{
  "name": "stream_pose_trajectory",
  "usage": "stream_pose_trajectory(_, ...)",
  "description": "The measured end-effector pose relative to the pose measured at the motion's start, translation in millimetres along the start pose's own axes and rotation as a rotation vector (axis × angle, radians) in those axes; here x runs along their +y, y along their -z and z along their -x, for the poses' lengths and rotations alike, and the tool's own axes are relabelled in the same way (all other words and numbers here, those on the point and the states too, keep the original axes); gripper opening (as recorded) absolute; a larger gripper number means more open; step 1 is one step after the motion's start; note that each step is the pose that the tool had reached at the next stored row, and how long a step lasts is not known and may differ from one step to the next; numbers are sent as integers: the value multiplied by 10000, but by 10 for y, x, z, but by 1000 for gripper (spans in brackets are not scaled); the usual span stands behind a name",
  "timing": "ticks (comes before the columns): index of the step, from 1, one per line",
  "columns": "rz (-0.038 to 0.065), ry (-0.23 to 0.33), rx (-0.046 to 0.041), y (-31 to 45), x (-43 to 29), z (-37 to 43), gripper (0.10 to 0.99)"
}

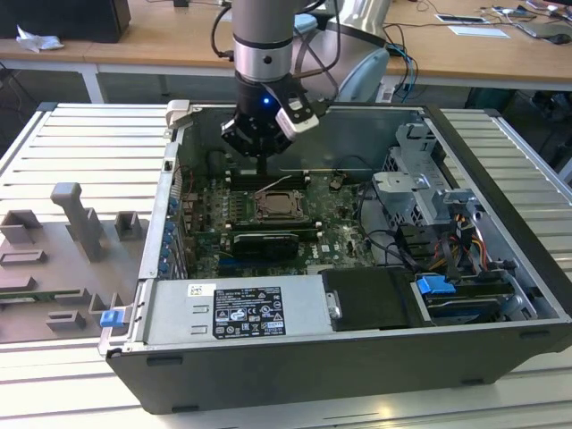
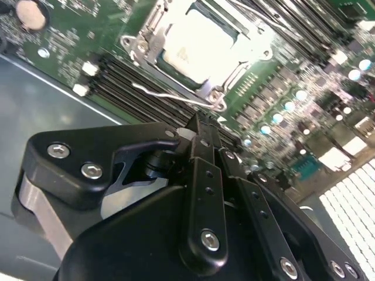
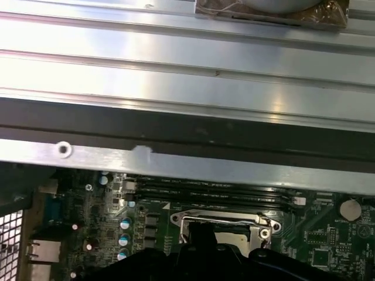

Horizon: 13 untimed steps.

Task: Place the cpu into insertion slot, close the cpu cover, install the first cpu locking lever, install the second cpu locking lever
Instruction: 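Install the first cpu locking lever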

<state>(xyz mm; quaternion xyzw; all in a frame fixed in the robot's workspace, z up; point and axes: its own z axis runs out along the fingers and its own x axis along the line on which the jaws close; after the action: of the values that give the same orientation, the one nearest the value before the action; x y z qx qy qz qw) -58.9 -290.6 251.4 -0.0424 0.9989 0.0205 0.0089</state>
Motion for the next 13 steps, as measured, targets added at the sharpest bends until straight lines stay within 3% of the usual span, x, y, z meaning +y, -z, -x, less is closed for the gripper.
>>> stream_pose_trajectory(4,19,-62,-4,-26,-10,98,106)
stream_pose_trajectory(9,382,-188,-41,-55,-14,144,106)
stream_pose_trajectory(13,404,-103,-35,-129,-12,167,106)
